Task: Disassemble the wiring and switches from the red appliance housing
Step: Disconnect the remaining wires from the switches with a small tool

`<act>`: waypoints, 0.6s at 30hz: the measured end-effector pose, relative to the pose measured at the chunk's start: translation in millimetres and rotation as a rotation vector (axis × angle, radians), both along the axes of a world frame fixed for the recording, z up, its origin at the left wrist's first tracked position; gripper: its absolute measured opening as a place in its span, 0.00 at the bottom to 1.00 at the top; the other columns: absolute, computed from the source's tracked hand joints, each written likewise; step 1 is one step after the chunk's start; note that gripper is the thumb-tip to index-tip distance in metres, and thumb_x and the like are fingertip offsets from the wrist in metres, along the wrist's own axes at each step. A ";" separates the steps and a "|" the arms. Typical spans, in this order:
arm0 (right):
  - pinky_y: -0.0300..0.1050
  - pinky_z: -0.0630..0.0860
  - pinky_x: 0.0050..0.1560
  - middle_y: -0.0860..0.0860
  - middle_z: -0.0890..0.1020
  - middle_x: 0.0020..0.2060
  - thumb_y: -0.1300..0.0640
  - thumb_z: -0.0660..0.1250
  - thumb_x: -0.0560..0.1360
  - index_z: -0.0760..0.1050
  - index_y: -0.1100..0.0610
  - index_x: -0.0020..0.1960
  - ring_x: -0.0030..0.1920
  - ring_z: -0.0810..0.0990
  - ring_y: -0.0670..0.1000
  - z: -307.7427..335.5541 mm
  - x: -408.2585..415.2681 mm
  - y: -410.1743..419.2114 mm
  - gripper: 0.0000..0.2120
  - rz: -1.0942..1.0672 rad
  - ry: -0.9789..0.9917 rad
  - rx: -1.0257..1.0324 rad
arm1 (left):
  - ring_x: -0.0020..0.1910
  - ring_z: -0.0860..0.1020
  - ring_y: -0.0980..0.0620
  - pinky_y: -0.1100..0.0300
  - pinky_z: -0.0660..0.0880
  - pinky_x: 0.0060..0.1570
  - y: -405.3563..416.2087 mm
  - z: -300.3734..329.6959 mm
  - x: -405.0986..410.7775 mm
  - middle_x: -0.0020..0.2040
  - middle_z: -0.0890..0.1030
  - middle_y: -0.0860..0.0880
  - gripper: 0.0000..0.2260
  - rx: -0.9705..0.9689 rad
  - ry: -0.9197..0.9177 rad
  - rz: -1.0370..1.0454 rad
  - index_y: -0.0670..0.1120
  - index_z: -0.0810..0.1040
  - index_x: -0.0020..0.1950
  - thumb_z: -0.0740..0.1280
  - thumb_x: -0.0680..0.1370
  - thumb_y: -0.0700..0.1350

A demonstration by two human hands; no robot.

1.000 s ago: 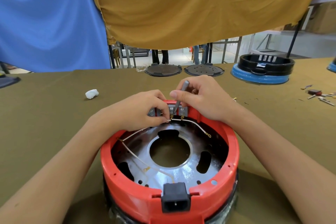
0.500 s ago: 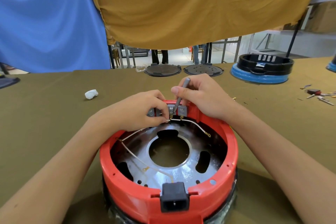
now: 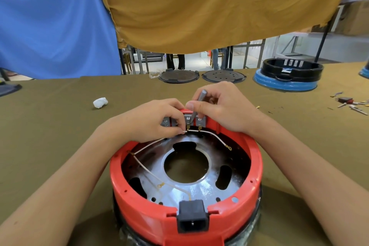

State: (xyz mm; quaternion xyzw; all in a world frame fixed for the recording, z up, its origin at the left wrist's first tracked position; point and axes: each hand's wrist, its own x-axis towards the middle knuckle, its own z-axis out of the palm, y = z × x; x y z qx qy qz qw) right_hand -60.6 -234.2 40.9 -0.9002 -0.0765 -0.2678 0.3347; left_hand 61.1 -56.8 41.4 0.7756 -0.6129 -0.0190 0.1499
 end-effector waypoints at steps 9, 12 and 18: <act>0.39 0.76 0.40 0.51 0.84 0.31 0.51 0.70 0.78 0.82 0.58 0.40 0.34 0.83 0.50 -1.5 5.4 -4.2 0.12 -0.047 0.062 0.167 | 0.55 0.74 0.62 0.59 0.70 0.61 0.1 0.0 -0.5 0.58 0.73 0.60 0.03 0.012 0.015 0.015 0.55 0.83 0.48 0.70 0.77 0.49; 0.38 0.77 0.41 0.53 0.84 0.31 0.52 0.70 0.78 0.81 0.59 0.40 0.34 0.83 0.50 -1.7 5.9 -4.1 0.12 -0.056 0.069 0.186 | 0.55 0.74 0.62 0.59 0.70 0.61 -0.3 -0.2 -0.6 0.58 0.73 0.60 0.03 0.009 0.016 0.015 0.55 0.83 0.48 0.70 0.77 0.49; 0.38 0.74 0.36 0.51 0.84 0.31 0.52 0.70 0.78 0.82 0.57 0.40 0.30 0.79 0.44 -1.7 -0.1 -0.2 0.12 -0.044 0.022 0.123 | 0.55 0.75 0.61 0.58 0.71 0.60 0.6 -1.1 -0.5 0.59 0.74 0.59 0.02 -0.005 0.031 0.007 0.55 0.84 0.47 0.71 0.77 0.48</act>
